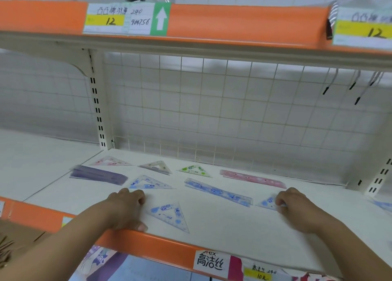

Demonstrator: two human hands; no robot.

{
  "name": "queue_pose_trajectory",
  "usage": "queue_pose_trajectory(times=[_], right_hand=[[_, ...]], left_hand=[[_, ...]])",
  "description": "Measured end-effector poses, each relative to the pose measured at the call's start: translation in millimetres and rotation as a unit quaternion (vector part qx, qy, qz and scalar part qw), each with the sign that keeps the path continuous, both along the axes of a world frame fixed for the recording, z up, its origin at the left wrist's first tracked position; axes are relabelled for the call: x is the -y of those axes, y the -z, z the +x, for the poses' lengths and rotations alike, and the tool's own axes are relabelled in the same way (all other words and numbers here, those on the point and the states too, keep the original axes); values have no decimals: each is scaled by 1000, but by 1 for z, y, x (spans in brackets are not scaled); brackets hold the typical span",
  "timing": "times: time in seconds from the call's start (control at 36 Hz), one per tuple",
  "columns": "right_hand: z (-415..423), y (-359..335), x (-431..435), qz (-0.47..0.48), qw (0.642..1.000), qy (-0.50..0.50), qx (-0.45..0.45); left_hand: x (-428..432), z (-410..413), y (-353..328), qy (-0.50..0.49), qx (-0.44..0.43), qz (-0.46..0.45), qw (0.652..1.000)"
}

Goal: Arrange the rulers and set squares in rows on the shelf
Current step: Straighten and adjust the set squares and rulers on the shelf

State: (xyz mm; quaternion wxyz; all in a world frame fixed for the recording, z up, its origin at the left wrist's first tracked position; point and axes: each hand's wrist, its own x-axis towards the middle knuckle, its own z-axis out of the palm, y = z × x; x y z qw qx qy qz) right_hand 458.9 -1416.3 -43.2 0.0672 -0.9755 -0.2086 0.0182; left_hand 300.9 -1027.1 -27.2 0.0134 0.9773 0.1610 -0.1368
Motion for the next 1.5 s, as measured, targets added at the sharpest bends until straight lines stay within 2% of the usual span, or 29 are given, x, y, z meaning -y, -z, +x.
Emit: queue_pose_trajectory(times=[0.33, 0.44, 0.53, 0.61, 0.78, 1.08, 1.31, 1.5], right_hand=[[-13, -18, -26, -21, 999, 21, 36], [-38, -30, -73, 21, 997, -42, 57], [-63, -36, -114, 74, 992, -96, 24], [-87, -35, -150, 78, 989, -124, -25], [-108, -24, -199, 23, 984, -162, -63], [-116, -15, -227, -71, 978, -189, 49], [-112, -18, -223, -20, 987, -138, -81], [-116, -15, -220, 31, 990, -114, -71]], left_hand=[[0, -2, -3, 4, -3, -22, 1000], [-2, -1, -4, 8, -6, -27, 1000], [-3, 0, -2, 10, -7, -25, 1000], [-3, 1, -1, 12, -7, -20, 1000], [-2, 0, 0, 9, -6, -19, 1000], [0, -5, -3, 17, 12, -47, 999], [0, -7, -5, 32, 9, -52, 998], [9, -7, -12, 51, 32, -83, 995]])
